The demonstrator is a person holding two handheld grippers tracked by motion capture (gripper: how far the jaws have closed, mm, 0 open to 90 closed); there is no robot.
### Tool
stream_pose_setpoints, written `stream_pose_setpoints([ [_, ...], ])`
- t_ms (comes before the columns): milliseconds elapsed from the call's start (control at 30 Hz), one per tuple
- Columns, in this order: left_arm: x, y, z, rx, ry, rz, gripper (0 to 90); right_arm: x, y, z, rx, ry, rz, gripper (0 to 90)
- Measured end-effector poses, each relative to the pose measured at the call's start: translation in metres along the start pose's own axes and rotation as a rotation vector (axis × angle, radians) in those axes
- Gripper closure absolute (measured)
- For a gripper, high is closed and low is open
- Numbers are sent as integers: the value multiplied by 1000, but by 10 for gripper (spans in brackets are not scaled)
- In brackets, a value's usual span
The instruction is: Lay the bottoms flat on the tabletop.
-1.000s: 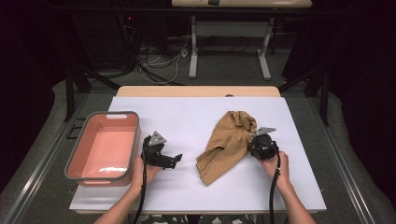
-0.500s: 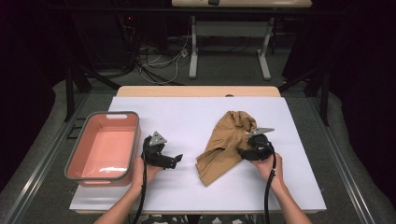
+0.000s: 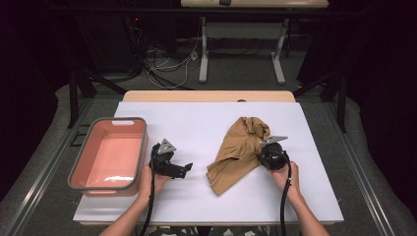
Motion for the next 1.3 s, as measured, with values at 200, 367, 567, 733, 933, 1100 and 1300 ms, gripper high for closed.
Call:
stream_pose_setpoints([
  [200,-2,-1,0,5,-9,2,2,1,-14,3,-26,-43,-48,885],
  [367,-2,-1,0,6,-8,1,3,7,-21,1,-46,-56,-73,883],
  [567,-1,-1,0,9,-13,-1,4,15,-23,-3,-89,-71,-143,882],
  [733,0,0,1,3,-14,2,5,22,-19,-7,-70,-26,-131,808],
  [933,2,1,1,-4,-9,9,7,29,-24,-8,19,71,-61,530],
  [1100,6,4,3,-10,-5,12,7,25,-27,-14,66,145,-5,384],
  [1300,11,7,9,-18,-13,7,1,16,-28,-25,77,141,3,334],
])
Point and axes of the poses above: each handheld gripper's, and its own axes: y roughly forward along the jaws, z roughly out of its top, x roughly to its right, the point moved 4 cm from there along y, roughly forward along the jaws, and after that the axes turned 10 degrees about z, right-handed, at the moved point
